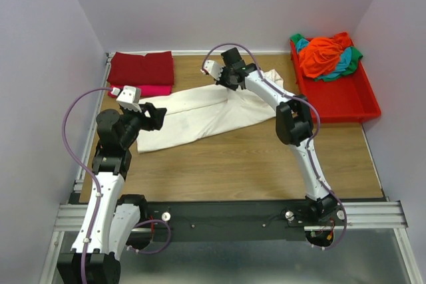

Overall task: Fold and stack the t-shirts
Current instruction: Fold the tshirt

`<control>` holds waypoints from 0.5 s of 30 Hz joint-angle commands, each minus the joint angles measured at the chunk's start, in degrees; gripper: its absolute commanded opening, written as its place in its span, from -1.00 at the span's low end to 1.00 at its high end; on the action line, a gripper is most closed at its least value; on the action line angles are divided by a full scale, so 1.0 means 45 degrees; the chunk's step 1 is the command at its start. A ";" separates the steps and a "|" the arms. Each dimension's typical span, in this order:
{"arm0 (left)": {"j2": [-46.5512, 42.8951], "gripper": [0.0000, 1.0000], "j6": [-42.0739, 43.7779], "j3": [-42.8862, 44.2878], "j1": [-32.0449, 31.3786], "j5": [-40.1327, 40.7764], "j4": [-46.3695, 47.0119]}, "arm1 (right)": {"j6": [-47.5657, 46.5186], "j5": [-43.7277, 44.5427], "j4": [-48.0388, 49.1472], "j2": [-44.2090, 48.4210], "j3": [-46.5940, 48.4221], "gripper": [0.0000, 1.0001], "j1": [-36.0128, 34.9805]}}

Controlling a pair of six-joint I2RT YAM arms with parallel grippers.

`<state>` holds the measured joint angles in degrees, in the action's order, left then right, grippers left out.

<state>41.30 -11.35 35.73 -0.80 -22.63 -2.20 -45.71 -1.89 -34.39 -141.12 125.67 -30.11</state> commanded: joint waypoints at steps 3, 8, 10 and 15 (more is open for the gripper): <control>0.0080 0.51 0.0160 -0.0029 0.0060 -0.0166 0.0254 | -0.0642 0.0362 0.1138 0.0246 -0.0464 -0.88 -0.0360; 0.0158 0.51 0.0180 -0.0029 0.0060 -0.0185 0.0254 | -0.0583 0.0303 0.1567 0.0598 -0.0914 -0.87 -0.0458; 0.0139 0.51 0.0160 -0.0029 0.0060 -0.0185 0.0254 | -0.0642 0.0283 0.1627 0.0637 -0.0953 -0.87 -0.0497; 0.0119 0.51 0.0160 -0.0029 0.0060 -0.0185 0.0234 | -0.0954 0.0186 0.1900 0.0871 -0.1265 -0.86 -0.0711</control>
<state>42.02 -11.35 35.73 -0.80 -22.63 -2.20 -48.51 -1.26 -28.73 -140.75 121.45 -31.99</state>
